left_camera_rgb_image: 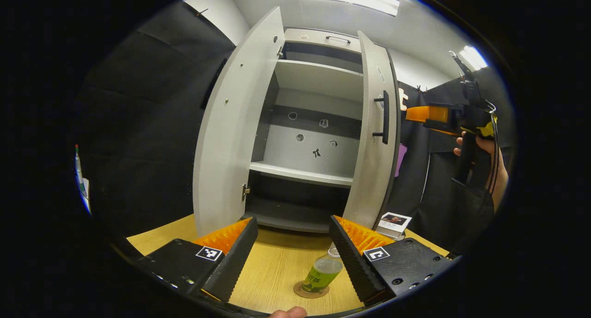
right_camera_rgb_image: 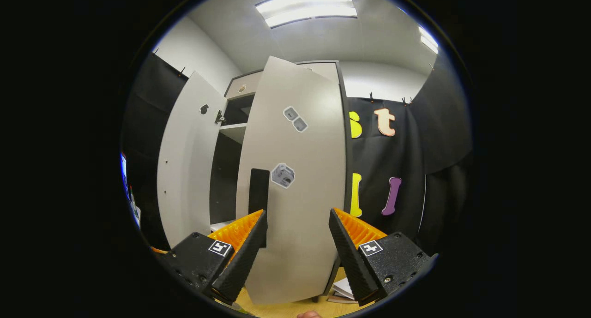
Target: Grasp the bottle in the cabinet with the left hand and place it on the coaster, then close the right door with the right hand and the left door with the left hand.
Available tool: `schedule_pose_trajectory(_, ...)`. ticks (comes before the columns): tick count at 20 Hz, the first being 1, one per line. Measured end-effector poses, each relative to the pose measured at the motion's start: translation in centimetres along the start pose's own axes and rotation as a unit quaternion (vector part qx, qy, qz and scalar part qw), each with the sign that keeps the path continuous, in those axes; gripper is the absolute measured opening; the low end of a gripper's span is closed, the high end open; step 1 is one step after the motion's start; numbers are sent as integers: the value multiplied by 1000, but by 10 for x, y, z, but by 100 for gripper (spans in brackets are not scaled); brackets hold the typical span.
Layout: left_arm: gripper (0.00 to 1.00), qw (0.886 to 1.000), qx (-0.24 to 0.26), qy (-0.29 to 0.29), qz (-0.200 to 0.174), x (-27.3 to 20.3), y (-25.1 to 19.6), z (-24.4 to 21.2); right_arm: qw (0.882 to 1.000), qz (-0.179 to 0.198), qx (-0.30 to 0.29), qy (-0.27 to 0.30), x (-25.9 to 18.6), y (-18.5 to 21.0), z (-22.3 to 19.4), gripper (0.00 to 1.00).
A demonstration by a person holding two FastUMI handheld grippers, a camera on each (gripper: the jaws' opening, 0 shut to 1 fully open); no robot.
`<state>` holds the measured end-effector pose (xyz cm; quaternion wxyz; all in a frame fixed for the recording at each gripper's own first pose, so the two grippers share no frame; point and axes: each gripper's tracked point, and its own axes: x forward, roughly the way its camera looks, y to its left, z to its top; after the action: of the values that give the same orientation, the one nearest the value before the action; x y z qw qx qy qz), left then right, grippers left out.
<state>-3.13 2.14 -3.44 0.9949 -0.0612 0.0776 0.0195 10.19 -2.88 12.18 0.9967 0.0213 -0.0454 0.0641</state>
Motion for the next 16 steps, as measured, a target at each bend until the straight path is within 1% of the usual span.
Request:
schedule_pose_trajectory(2,95,1000,0,-5,-7,2,-5,1,1000,-7,7,0,-15,-3,-10,83)
schedule_pose_trajectory(5,95,1000,-4,8,-20,6,-11,-5,1000,-11,17,1,-35,-3,-26,82)
schedule_pose_trajectory(9,95,1000,0,5,-26,11,-14,1,999,-37,37,-1,-65,-10,-51,83)
schedule_pose_trajectory(13,95,999,5,-9,-30,17,-14,14,998,-45,27,31,-89,-9,-93,83)
schedule_pose_trajectory(16,95,999,18,-30,-22,22,-8,29,996,-60,28,57,-106,-6,-129,83)
